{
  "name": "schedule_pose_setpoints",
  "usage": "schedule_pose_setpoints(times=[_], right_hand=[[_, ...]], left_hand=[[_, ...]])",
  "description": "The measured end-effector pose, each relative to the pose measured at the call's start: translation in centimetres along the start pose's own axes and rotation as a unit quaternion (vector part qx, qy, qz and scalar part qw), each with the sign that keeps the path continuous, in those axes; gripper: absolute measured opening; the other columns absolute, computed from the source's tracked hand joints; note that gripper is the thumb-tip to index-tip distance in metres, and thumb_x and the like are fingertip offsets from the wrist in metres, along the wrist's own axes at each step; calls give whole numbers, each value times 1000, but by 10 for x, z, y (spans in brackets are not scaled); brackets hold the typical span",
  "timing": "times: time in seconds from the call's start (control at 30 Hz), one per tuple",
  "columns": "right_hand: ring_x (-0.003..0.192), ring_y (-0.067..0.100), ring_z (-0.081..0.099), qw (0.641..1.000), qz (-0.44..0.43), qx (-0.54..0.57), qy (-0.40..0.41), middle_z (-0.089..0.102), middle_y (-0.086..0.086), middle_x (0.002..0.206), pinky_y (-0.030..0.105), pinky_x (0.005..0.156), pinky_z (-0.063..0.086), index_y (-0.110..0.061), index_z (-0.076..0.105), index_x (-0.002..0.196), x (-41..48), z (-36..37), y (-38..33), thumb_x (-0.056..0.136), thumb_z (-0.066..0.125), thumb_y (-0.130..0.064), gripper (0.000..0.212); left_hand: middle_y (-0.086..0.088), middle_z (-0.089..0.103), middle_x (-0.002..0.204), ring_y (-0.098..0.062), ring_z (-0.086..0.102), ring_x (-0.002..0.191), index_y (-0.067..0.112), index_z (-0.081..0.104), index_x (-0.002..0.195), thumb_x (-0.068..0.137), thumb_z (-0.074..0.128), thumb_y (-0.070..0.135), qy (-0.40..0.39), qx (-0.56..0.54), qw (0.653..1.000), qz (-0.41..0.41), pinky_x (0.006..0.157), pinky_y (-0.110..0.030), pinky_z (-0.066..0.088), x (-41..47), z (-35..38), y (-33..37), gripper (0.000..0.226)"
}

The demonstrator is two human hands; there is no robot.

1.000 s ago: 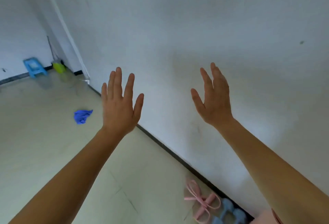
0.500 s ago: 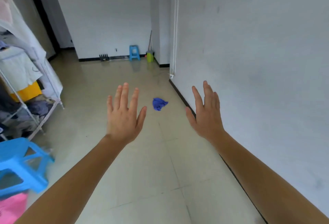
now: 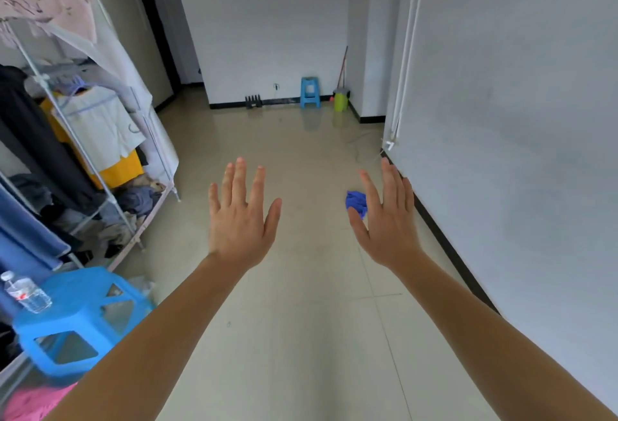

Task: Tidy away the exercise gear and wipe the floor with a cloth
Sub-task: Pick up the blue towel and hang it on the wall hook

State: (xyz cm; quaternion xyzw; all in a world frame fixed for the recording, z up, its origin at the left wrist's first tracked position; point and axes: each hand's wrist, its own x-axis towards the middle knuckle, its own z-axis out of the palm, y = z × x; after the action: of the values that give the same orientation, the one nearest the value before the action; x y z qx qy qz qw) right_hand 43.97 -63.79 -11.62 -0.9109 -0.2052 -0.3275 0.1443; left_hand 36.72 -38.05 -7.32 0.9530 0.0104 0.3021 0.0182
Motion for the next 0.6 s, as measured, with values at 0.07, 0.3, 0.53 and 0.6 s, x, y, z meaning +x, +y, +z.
schedule_pose_setpoints(times=[0.07, 0.3, 0.53, 0.6], right_hand=[[151, 40, 14, 1000, -4, 4, -7, 12, 24, 164, 58, 120, 18, -12, 32, 155, 47, 31, -1, 100, 48, -42, 65], [151, 41, 14, 999, -13, 8, -49, 12, 25, 163, 58, 121, 17, -12, 27, 157, 188, 141, -24, 101, 46, -42, 66], [153, 38, 11, 996, -36, -32, -70, 7, 23, 165, 56, 122, 14, -15, 21, 159, 313, 282, -48, 102, 43, -45, 69], [152, 38, 11, 996, -33, -47, -74, 7, 23, 165, 56, 123, 13, -15, 20, 159, 352, 316, -55, 102, 43, -45, 69]], left_hand=[[-22, 22, 159, -39, 19, 147, 11, 31, 151, 101, 28, 49, 2, 17, 1000, 4, 112, -62, 26, 42, 17, -23, 62], [-21, 20, 159, -39, 16, 148, 11, 29, 151, 101, 29, 48, 15, 28, 999, -21, 115, -61, 22, 161, 77, -120, 63], [-22, 22, 159, -40, 18, 147, 10, 30, 151, 101, 29, 48, 7, 15, 1000, -26, 113, -62, 24, 271, 186, -233, 63], [-22, 23, 158, -40, 20, 147, 10, 31, 151, 101, 30, 48, 3, 5, 1000, -20, 112, -62, 26, 312, 213, -262, 63]])
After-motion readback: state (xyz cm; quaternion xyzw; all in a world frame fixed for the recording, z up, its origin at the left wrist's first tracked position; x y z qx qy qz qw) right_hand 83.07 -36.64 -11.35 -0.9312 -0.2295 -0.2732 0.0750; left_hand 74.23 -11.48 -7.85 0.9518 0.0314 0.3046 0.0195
